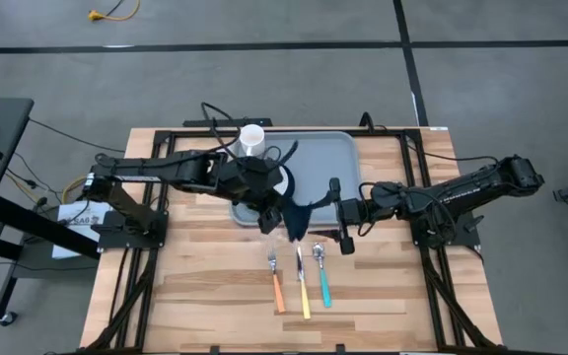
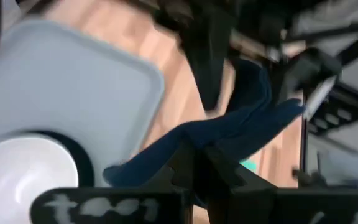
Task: Set up tray
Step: Put the dark blue napkin on the blue tray to the right of the dark green plate
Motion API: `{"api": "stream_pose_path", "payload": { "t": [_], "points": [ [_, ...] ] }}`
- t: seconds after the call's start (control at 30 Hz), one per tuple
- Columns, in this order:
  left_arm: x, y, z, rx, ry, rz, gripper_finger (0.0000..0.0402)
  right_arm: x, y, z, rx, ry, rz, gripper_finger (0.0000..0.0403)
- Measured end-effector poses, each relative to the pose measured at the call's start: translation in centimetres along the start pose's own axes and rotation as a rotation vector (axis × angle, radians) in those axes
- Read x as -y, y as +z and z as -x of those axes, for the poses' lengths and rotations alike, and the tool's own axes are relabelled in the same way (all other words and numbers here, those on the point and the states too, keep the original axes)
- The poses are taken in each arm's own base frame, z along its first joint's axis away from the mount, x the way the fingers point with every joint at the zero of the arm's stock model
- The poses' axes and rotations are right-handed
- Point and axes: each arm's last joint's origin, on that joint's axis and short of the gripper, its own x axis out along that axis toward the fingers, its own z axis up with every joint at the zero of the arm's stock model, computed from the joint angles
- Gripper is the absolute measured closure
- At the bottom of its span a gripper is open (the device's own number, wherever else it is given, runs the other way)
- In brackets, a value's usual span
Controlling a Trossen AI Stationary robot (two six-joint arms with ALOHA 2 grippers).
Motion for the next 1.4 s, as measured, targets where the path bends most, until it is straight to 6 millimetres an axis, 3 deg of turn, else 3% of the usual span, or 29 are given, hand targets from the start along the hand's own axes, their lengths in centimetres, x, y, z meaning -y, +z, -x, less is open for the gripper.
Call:
{"api": "stream_pose_path", "payload": {
  "t": [0.37,0.77,1.07,1.4],
  "points": [
    [-0.4,0.8,0.0,0.105,0.075,0.043,0.0401,-0.3,1.1,-0.2,0.026,-0.026,0.007,0.014],
    [-0.2,1.9,0.1,0.219,0.06,0.069,0.0401,0.4,1.5,-0.2,0.002,-0.219,0.004,0.014],
    [-0.2,1.9,0.1,0.219,0.061,0.069,0.0401,0.8,1.6,-0.1,-0.004,-0.332,0.004,0.0144],
    [-0.3,1.6,0.1,0.189,0.079,0.066,0.0401,0.9,2.3,-0.1,0.04,-0.367,0.039,0.0175]
  ]
}}
